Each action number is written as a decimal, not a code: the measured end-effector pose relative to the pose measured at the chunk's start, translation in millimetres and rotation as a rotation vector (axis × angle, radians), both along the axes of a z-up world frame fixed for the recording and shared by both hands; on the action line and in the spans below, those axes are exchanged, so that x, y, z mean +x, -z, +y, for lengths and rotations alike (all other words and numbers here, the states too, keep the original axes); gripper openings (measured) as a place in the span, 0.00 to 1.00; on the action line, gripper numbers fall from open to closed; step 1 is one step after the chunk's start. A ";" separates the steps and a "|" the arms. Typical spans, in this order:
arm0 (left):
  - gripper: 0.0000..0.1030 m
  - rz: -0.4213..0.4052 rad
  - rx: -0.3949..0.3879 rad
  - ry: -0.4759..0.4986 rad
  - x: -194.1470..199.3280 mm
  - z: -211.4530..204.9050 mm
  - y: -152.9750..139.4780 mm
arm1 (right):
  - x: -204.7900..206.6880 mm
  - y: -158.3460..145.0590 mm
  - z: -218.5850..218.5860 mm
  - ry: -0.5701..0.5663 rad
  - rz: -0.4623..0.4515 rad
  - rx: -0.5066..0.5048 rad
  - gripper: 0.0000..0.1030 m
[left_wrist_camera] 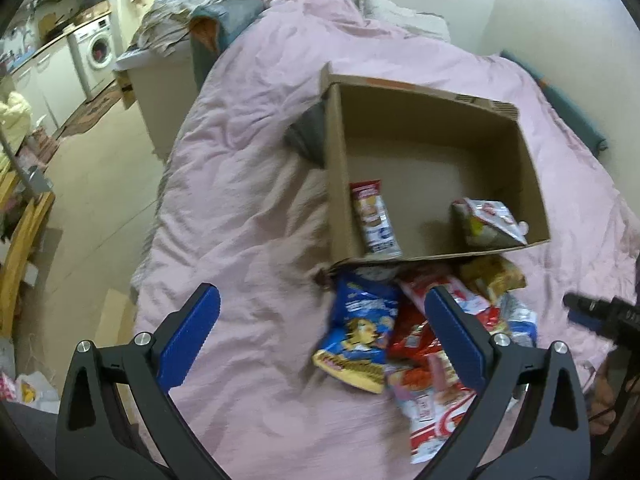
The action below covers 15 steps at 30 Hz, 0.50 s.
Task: Organize snacks
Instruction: 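Lower the right tool onto the pile and grasp the white-blue chip bag, then grasp the blue tiger-print bag with the left tool while the right tool holds its bag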
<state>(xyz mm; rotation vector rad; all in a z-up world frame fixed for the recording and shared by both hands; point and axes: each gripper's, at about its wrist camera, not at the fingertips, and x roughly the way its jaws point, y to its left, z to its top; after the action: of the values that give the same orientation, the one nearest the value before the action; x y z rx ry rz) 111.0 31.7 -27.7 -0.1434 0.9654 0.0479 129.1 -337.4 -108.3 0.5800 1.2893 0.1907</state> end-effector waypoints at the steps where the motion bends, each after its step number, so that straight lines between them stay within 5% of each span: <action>1: 0.98 0.015 -0.009 -0.017 0.6 4.4 2.9 | 0.5 13.2 -2.7 0.020 0.065 0.044 0.98; 4: 0.98 0.058 -0.041 -0.045 4.3 11.1 10.4 | 1.7 38.1 -2.1 0.057 0.178 0.107 0.98; 9: 0.98 0.063 -0.049 -0.050 5.6 10.7 11.8 | 13.2 53.5 18.6 0.032 0.223 0.061 0.98; 11: 0.98 0.055 -0.036 -0.046 5.4 10.6 10.0 | 16.5 56.8 25.9 0.006 0.233 0.004 0.82; 15: 0.98 0.058 -0.038 -0.050 5.2 12.7 10.9 | 17.1 56.9 28.3 -0.022 0.226 -0.032 0.71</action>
<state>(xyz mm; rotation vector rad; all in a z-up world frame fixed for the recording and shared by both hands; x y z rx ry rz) 116.2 44.4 -38.7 -0.2016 1.0214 0.0799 146.2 -309.1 -165.2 0.5725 1.5156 0.1246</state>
